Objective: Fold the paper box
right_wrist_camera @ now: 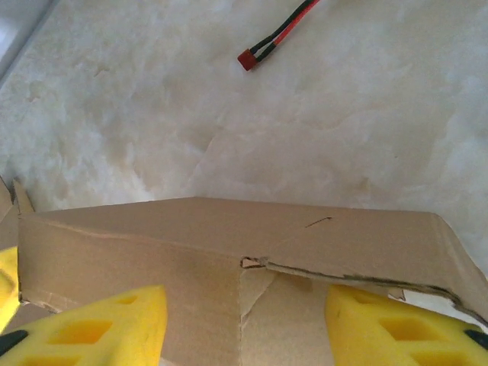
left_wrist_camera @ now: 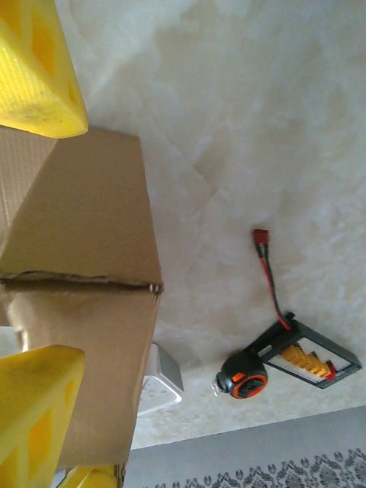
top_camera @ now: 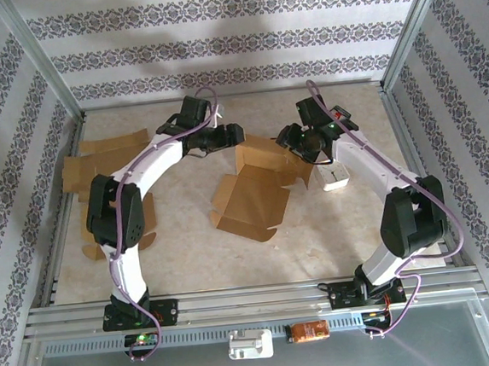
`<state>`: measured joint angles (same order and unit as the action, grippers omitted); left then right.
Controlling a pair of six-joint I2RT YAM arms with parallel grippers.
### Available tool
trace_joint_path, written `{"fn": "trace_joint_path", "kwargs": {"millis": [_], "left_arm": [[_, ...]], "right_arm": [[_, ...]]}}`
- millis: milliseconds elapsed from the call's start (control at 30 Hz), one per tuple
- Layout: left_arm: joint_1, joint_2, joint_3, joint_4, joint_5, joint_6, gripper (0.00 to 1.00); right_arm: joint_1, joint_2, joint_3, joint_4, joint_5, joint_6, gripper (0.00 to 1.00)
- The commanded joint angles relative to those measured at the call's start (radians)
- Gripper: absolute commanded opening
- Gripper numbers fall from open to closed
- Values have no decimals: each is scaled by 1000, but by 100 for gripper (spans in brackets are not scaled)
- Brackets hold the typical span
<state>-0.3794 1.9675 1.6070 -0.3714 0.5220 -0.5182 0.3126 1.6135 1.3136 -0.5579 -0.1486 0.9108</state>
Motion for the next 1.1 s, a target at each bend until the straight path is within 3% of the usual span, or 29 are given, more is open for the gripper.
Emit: {"fn": "trace_joint_path", "kwargs": {"millis": [0,200,400,633,800,1067], "left_arm": [[-5,34,29,96,94,-64,70],[-5,22,-66,248,151,-150,54],[-6,-44,-175,291,142,-179,49],[-7,-106,-277,352,116,-211,48],[-9,-114,-283,346,102,-201,48],[-17,-96,-266,330,101,-198,48]], "right_arm": [[11,18,-11,60,-22,16,53],[11,60,-21,121,-46,-1,39],[19,128,29,144,-102,-32,38],[25,128,59,116,-86,-62,41],[27,38,39,89,-60,-105,50],[-1,-160,-201,131,26,-127,57]]}}
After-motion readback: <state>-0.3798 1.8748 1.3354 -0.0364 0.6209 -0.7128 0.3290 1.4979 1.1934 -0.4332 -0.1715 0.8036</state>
